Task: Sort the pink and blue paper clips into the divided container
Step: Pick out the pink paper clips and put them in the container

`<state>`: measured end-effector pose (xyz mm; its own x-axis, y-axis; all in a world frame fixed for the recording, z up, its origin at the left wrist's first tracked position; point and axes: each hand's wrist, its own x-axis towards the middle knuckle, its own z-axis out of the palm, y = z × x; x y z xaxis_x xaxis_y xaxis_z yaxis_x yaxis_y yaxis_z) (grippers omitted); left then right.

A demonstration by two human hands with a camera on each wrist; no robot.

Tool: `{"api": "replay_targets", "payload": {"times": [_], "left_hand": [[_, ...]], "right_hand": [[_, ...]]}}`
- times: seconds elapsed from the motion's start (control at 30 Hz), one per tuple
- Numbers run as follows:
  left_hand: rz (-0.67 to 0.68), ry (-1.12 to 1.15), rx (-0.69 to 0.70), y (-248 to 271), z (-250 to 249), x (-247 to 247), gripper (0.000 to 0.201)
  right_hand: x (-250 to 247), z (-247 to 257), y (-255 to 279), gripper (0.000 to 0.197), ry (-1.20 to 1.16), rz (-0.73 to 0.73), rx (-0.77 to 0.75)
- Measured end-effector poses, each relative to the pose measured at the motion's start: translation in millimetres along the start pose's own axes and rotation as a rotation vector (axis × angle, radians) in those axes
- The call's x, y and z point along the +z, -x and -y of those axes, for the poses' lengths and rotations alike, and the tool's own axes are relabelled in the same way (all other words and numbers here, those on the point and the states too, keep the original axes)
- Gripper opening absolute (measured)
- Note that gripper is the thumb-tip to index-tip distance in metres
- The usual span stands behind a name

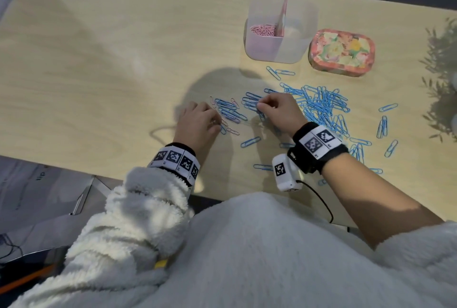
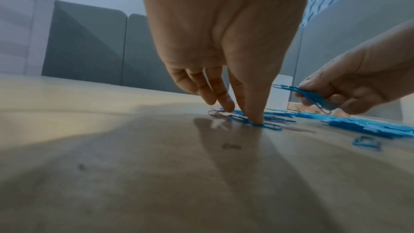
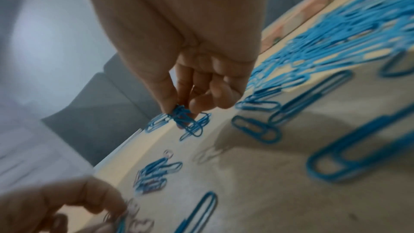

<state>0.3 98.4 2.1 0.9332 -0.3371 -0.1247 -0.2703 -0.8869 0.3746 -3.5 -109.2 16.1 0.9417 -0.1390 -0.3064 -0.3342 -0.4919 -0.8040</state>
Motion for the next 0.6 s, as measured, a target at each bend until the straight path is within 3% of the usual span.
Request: {"api": "replay_targets", "payload": {"times": [0.17,0.3,0.43,0.6], "left_hand": [[0.032,-0.065,0.041,0,0,0,0.015],[0.038,-0.101,0.053,7,-2,2,0.018],[0.082,-0.111,0.024,19,-7,5,0.018],[0.11,0.03,0.074,35,-23,18,0.02]], "right_hand": [[-14,-18,3,0.013,0.183,0.0,0.064],[-8,-17,6,0.018,0.475,-0.169,-0.077],[22,11,2,0.023,0.845,-0.024,-0.359],[46,26,-3,0.023,0.734,0.084,-0.205]]}}
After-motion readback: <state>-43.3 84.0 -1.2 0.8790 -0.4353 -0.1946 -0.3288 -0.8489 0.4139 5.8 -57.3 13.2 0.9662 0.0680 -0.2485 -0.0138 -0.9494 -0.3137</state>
